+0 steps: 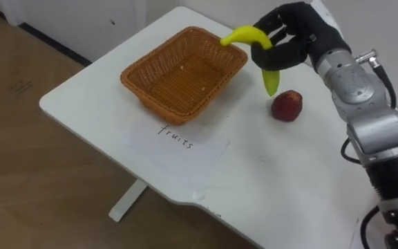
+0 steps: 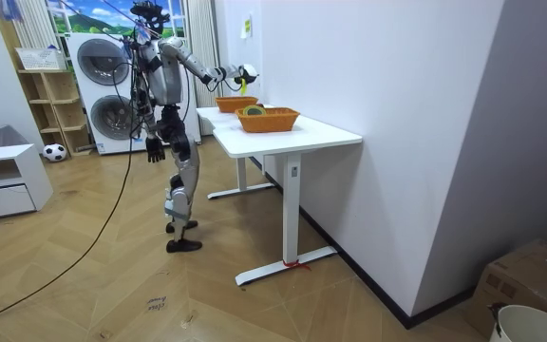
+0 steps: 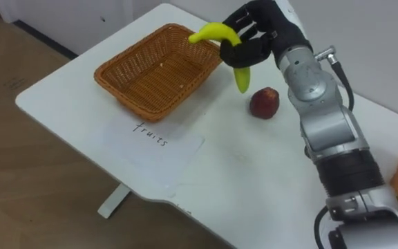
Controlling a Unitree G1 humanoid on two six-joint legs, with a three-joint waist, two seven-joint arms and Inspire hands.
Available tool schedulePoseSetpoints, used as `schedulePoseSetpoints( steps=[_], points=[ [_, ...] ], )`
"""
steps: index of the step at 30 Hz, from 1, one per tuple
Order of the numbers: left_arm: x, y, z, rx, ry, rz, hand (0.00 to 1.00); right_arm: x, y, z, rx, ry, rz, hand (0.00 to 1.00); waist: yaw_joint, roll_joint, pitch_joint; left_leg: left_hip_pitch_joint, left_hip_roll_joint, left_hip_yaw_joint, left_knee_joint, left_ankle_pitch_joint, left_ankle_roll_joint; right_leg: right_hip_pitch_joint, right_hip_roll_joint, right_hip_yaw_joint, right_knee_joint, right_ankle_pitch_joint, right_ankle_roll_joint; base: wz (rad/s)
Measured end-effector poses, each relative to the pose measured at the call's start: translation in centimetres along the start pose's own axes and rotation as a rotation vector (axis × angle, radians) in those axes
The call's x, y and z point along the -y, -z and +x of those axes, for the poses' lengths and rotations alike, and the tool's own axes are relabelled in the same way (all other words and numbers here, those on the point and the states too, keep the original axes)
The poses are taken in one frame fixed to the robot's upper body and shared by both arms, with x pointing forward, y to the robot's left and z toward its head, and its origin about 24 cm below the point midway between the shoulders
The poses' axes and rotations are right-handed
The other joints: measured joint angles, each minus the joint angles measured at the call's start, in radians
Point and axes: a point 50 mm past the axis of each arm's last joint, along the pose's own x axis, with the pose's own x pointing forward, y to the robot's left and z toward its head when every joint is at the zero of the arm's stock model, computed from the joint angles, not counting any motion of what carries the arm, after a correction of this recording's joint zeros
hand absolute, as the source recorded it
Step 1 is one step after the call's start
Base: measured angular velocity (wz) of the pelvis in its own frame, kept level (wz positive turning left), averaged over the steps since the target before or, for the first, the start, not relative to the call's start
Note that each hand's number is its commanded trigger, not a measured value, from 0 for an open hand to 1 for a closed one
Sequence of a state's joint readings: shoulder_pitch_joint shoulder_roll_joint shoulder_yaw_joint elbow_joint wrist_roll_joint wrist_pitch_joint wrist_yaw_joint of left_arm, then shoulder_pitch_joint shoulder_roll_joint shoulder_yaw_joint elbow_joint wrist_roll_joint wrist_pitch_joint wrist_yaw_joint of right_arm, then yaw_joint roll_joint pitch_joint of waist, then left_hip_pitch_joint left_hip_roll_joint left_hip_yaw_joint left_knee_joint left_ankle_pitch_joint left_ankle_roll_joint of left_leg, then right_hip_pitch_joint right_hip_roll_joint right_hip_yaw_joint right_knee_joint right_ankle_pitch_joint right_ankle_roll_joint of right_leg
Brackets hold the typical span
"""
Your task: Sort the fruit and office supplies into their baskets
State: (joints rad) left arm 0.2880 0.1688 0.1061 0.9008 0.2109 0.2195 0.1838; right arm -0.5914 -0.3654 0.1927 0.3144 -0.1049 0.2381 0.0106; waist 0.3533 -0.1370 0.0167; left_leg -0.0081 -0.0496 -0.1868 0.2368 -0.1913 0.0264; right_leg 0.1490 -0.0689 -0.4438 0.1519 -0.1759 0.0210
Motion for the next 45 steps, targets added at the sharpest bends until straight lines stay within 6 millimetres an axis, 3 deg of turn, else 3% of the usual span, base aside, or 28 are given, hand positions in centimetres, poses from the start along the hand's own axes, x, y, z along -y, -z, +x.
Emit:
schedulePoseSetpoints(
  steps=[13, 16, 26, 36, 45],
  points=[
    [-0.4, 0.6, 0.0, -0.015, -0.012, -0.022, 0.00, -1.1, 0.1, 0.2, -0.015, 0.008, 0.096, 1.00, 0.046, 0.004, -0.0018, 0.005, -0.004, -0.011, -0.004, 0.002, 0.004, 0.008, -0.015, -0.028, 0.002, -0.005, 0.009, 0.02],
    [-0.5, 0.9, -0.1, -0.022, -0.017, -0.029, 0.00, -1.2, 0.1, 0.2, -0.013, 0.023, 0.095, 1.00, 0.057, 0.003, -0.0021, 0.001, -0.015, -0.016, -0.006, 0.003, 0.005, 0.009, -0.012, -0.031, 0.002, -0.007, 0.011, 0.05],
    [-0.7, 2.3, -0.3, -0.051, -0.011, -0.022, 0.00, -1.5, 0.4, 0.5, -0.030, 0.073, 0.081, 1.00, 0.087, -0.013, -0.0048, -0.014, -0.033, -0.046, 0.005, 0.005, 0.011, 0.013, -0.020, -0.053, 0.003, -0.009, 0.016, 0.11],
    [-0.7, 2.8, -0.4, -0.054, 0.000, -0.022, 0.00, -2.4, -0.6, 1.5, -0.019, 0.033, 0.059, 1.00, 0.099, -0.033, 0.0024, -0.033, -0.034, -0.065, 0.016, 0.006, 0.011, 0.009, -0.020, -0.087, 0.003, -0.011, 0.019, 0.07],
    [-1.4, 2.8, -0.3, -0.048, -0.012, -0.012, 0.00, -2.4, -0.1, 1.8, -0.034, 0.029, 0.093, 1.00, 0.122, -0.032, 0.0050, -0.039, -0.035, -0.065, 0.020, 0.005, 0.012, 0.009, -0.024, -0.110, 0.003, -0.011, 0.019, 0.02]
  ],
)
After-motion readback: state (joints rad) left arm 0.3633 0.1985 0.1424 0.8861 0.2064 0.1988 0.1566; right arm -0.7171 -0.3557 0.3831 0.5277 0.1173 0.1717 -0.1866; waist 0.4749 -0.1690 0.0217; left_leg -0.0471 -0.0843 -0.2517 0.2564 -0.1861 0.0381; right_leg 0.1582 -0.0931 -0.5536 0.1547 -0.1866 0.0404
